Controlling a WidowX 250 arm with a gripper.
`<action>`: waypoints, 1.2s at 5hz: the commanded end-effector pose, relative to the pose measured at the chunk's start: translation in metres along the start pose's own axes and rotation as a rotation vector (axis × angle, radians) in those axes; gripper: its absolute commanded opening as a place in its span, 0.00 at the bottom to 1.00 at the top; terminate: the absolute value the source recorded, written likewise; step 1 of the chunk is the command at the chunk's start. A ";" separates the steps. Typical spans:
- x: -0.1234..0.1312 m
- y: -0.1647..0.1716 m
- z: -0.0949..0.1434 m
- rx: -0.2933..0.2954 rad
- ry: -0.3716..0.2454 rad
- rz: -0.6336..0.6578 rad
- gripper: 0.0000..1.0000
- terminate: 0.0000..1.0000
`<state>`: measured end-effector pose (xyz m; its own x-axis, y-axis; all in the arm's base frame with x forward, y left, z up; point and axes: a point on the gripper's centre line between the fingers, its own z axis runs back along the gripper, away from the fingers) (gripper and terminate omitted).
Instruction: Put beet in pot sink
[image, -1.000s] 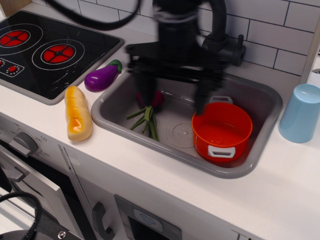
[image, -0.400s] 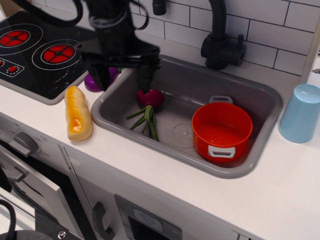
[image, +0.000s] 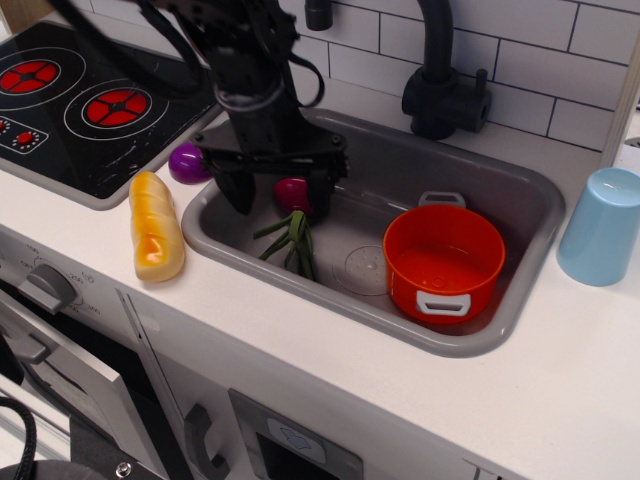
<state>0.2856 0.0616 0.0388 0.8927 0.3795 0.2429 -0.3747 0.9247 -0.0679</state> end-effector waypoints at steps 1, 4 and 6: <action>0.021 -0.006 -0.022 0.062 -0.057 0.035 1.00 0.00; 0.014 -0.007 -0.066 0.100 -0.061 0.040 1.00 0.00; 0.018 -0.004 -0.050 0.080 -0.046 0.048 0.00 0.00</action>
<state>0.3060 0.0610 -0.0245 0.8793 0.4210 0.2226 -0.4345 0.9006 0.0128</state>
